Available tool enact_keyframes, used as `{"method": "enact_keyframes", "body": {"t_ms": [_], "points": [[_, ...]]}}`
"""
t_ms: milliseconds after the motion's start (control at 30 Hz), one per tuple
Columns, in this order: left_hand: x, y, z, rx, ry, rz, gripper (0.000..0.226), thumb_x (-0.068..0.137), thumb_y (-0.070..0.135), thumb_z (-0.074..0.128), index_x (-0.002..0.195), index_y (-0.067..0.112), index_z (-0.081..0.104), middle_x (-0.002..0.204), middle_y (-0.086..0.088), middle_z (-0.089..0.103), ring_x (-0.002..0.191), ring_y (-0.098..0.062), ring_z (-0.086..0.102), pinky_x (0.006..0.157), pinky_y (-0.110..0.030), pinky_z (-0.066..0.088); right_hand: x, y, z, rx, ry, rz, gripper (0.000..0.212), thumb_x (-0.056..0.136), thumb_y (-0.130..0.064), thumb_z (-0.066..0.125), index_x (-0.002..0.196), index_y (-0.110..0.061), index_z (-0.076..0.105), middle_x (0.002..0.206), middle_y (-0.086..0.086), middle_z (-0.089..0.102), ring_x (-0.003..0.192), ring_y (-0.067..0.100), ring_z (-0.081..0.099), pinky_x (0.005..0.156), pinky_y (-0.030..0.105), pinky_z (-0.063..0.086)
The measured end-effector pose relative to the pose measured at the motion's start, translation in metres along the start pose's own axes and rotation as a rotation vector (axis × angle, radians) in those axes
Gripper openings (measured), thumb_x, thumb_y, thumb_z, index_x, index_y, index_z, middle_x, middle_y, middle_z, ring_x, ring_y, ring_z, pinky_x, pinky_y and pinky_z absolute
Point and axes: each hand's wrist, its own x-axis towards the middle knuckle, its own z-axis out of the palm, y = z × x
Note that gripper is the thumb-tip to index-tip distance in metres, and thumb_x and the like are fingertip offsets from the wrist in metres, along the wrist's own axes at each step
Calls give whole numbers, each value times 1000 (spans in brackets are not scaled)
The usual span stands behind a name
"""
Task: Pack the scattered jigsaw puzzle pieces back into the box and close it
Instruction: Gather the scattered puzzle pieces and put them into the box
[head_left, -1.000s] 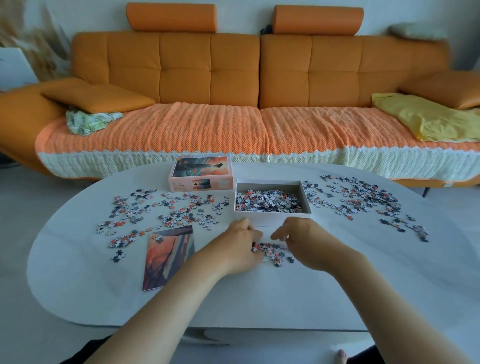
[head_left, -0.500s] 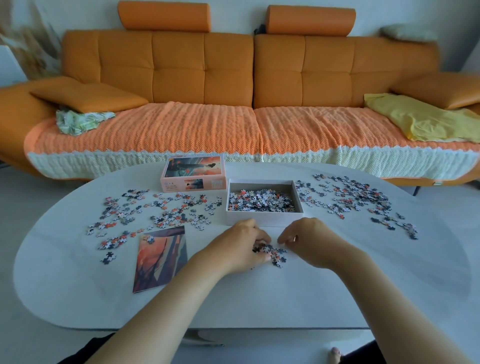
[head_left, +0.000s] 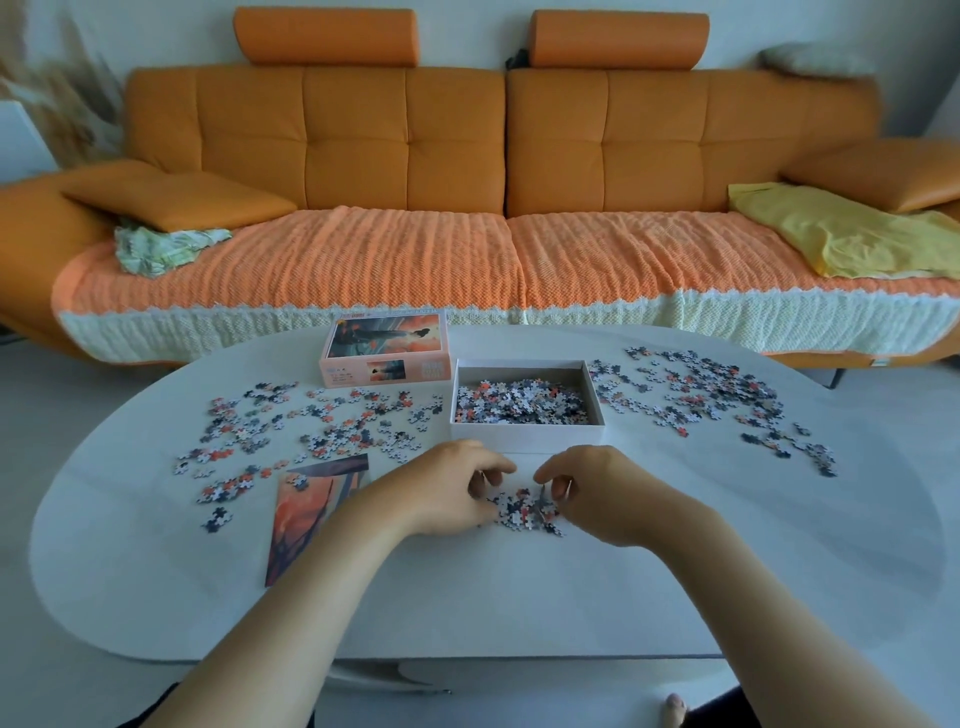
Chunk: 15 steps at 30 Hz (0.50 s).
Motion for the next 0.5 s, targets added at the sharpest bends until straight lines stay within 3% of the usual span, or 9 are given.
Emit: {"method": "enact_keyframes", "body": {"t_ms": [100, 233, 300, 367, 500], "points": [[-4, -6, -13, -63, 30, -37, 49, 85, 17, 64, 130, 35, 56, 111, 16, 51, 91, -6, 58, 83, -25, 49, 0, 1, -3, 10, -86, 8, 44, 84, -24, 58, 127, -32, 56, 115, -10, 54, 94, 8, 55, 82, 21, 47], [-9, -11, -11, 131, -52, -90, 66, 79, 44, 72, 139, 31, 47, 119, 12, 39, 112, -7, 42, 97, -27, 39, 1, -3, 0, -40, -147, 14, 66, 77, -45, 74, 136, -32, 47, 121, -5, 46, 103, 16, 53, 91, 30, 47], [-10, -10, -3, 139, -54, -75, 61, 80, 43, 71, 136, 29, 50, 121, 10, 40, 115, -6, 40, 98, -26, 37, 5, -7, 5, -40, -122, 3, 63, 78, -43, 75, 134, -30, 51, 117, -3, 46, 98, 17, 53, 89, 30, 46], [-9, -7, 2, 89, -26, -42, 52, 83, 35, 70, 132, 30, 54, 114, 11, 45, 105, -6, 48, 92, -24, 41, 8, -12, 9, -17, -96, -24, 49, 79, -38, 75, 125, -30, 59, 110, -3, 47, 91, 16, 53, 82, 28, 46], [-9, -6, 2, 72, -5, -23, 58, 83, 29, 72, 137, 28, 51, 109, 10, 48, 94, -5, 50, 86, -19, 40, 10, -18, 10, -8, -70, -32, 34, 79, -33, 75, 112, -29, 66, 104, -2, 49, 85, 15, 54, 74, 27, 47]]}}
